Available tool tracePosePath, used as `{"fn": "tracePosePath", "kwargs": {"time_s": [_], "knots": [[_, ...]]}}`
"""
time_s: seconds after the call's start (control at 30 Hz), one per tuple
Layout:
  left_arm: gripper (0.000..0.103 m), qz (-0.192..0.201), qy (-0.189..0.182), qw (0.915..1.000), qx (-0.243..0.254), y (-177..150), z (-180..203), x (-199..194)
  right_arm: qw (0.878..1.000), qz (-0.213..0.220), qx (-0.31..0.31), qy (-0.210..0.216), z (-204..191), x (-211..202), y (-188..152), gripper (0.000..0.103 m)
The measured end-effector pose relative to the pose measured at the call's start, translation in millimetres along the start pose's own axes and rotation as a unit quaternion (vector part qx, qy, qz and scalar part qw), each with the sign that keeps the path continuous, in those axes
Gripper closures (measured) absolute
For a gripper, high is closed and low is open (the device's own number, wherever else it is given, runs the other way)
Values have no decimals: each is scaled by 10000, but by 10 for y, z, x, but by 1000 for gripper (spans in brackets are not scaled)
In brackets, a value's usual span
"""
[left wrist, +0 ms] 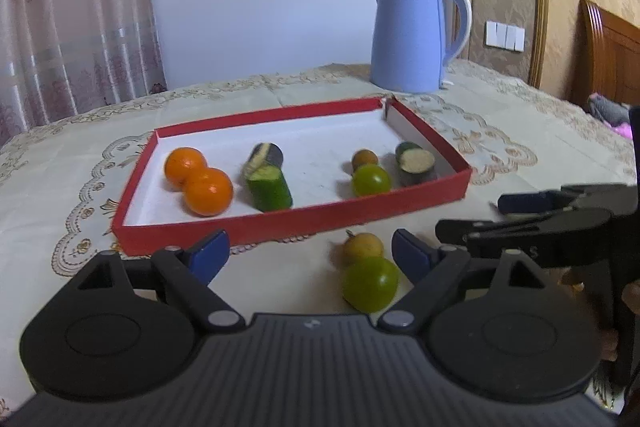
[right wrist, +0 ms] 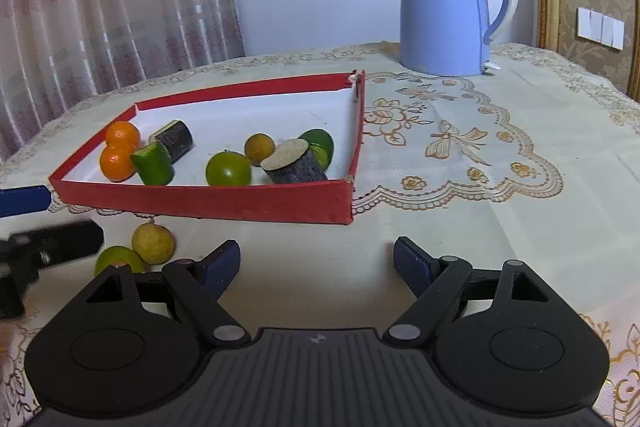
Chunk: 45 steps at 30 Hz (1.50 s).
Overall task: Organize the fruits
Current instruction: 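Move the left gripper to the green lime on the cloth and grasp it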
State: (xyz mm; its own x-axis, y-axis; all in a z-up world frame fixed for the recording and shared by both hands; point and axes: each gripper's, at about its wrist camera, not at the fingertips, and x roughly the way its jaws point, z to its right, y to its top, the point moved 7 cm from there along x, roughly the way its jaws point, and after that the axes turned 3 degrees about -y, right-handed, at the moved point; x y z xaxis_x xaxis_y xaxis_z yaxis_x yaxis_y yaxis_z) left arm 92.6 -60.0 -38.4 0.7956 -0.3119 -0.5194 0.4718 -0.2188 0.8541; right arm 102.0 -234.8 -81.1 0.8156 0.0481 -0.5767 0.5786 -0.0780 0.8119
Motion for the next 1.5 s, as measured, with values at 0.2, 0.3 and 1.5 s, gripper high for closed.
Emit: {"fn": "tracePosePath", "kwargs": {"time_s": [0.2,0.3,1.5], "knots": [[19,-219,-110,9997,42,-96,68,68,9991,28,320,-287,133,-10,1,10],[19,-282,-119,9995,68,-135,100,109,9990,40,373,-244,149,-9,4,10],[72,-226,366,9979,-493,-283,-361,195,9993,-34,177,-342,97,18,-10,7]]}}
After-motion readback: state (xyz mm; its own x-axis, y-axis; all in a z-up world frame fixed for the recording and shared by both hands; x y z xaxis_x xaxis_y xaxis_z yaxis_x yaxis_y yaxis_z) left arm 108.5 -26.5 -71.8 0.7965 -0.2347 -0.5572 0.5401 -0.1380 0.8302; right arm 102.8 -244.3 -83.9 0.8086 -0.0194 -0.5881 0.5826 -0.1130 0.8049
